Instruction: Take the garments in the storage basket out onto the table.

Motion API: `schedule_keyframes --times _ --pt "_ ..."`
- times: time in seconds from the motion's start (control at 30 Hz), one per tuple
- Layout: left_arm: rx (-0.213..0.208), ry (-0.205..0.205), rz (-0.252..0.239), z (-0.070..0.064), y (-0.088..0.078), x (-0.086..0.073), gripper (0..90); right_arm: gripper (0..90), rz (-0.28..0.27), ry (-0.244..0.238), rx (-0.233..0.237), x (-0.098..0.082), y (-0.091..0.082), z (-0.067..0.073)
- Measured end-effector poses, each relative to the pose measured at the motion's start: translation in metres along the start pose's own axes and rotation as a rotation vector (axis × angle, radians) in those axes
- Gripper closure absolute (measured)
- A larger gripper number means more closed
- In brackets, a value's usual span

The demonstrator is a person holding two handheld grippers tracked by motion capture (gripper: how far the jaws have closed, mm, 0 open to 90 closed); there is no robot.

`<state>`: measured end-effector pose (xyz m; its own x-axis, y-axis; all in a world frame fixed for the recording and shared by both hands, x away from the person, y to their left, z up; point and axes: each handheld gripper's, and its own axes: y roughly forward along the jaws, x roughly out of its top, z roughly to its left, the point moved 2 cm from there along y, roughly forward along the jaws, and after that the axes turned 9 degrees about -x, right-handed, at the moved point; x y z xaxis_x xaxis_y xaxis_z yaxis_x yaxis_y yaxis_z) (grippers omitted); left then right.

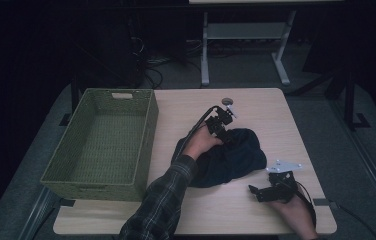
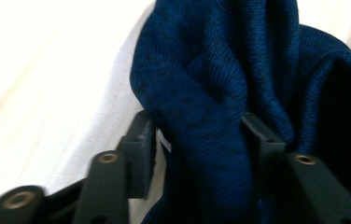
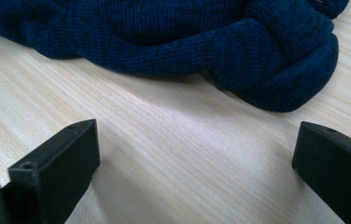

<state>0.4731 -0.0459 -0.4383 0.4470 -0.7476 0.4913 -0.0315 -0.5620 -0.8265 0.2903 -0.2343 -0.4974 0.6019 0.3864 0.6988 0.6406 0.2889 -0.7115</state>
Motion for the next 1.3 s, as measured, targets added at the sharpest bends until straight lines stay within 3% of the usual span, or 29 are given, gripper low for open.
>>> schedule_keyframes --times 0.17,0.33,0.43,0.53,0.73,1.07,1.3 --pt "0.049 0.022 -0.057 -0.004 -0.024 0.004 36.9 0.5 -0.003 -0.008 -0.002 0.0 0.0 -0.001" --pt "0.072 0.028 -0.075 -0.012 -0.052 0.003 36.2 0.4 -0.003 -0.004 -0.002 0.0 0.0 0.0" --pt "0.069 0.017 -0.072 -0.018 -0.065 -0.004 46.1 0.4 0.0 -0.001 0.0 0.0 0.0 0.0" --pt "0.076 0.019 -0.06 -0.023 -0.075 -0.016 65.8 0.4 0.001 -0.002 -0.001 0.0 0.0 0.0" --pt "0.089 -0.028 -0.042 -0.028 -0.089 -0.045 89.6 0.4 0.001 0.0 0.0 0.0 0.0 0.0" --pt "0.136 -0.097 -0.031 -0.028 -0.1 -0.09 89.5 0.4 0.0 -0.004 -0.001 0.0 0.0 0.0" --pt "0.145 -0.122 -0.019 -0.032 -0.095 -0.106 88.0 0.4 0.0 -0.004 -0.001 0.0 0.0 0.0"
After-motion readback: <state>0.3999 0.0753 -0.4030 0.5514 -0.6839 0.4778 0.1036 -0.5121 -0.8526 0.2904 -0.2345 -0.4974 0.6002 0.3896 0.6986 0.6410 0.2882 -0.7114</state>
